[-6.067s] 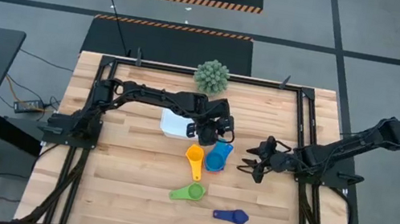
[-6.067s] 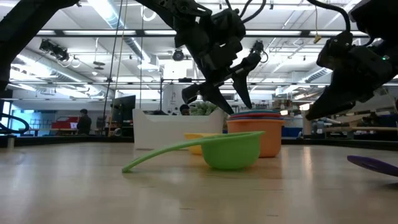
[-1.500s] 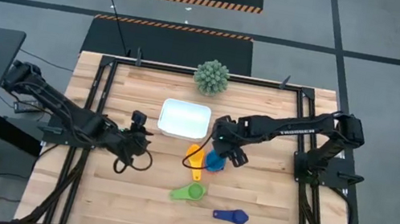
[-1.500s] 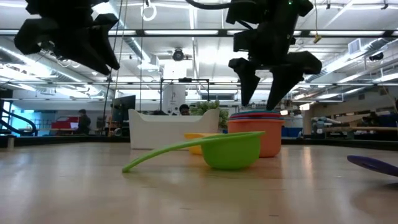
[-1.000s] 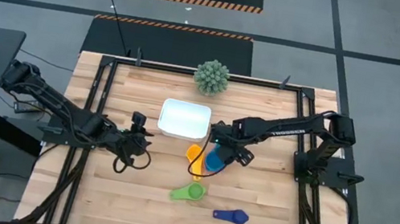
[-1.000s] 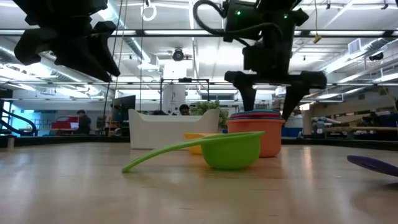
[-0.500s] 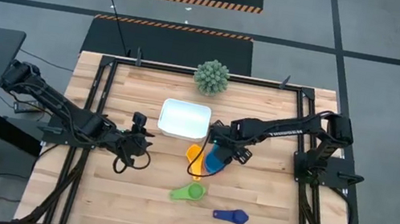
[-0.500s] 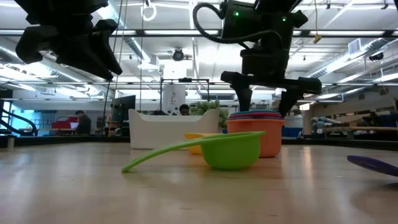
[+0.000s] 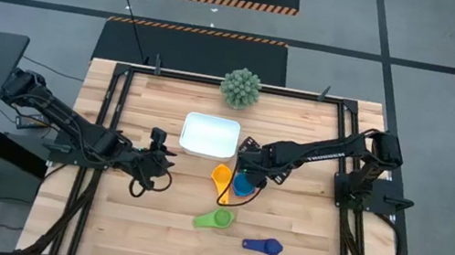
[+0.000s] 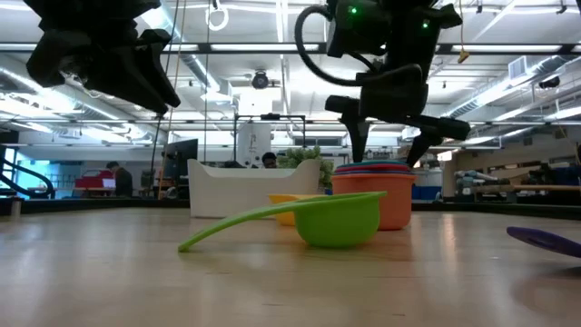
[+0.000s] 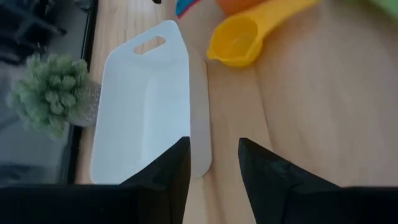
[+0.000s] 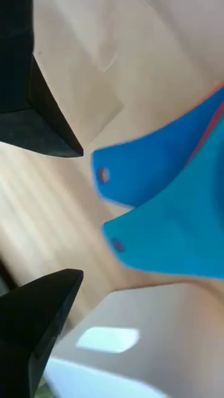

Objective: Nest measuring cups in basket
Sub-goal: Stack the left stacked nesting cups on the right stacked nesting cup

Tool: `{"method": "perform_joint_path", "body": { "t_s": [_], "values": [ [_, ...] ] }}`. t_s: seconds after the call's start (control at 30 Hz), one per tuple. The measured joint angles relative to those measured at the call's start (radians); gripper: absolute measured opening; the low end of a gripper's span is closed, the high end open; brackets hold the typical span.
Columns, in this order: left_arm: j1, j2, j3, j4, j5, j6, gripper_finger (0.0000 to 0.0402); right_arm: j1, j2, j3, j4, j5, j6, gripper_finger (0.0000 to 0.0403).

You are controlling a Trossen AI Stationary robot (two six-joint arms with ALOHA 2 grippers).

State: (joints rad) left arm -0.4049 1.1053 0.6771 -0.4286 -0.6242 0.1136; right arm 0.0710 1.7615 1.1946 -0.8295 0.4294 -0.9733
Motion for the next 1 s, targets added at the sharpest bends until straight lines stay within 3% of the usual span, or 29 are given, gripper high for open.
{"method": "perform_joint_path", "body": {
  "t_s": [0.17,0.5,0.77,1.0],
  "values": [
    [0.000,0.000,0.000,0.019,-0.005,-0.130,0.0141,-0.010,-0.042,-0.001,-0.029,0.072,0.024,0.0316],
    [0.017,0.000,0.000,0.063,-0.008,-0.155,0.0141,-0.122,-0.080,0.111,0.051,-0.302,0.431,0.0283],
    [0.051,0.000,0.000,0.075,-0.008,-0.155,0.0141,-0.198,-0.079,0.117,0.102,-0.369,0.736,0.0262],
    [0.091,0.000,0.000,0.098,-0.008,-0.155,0.0141,-0.209,-0.059,0.117,0.140,-0.441,0.819,0.0256]
  ]
}}
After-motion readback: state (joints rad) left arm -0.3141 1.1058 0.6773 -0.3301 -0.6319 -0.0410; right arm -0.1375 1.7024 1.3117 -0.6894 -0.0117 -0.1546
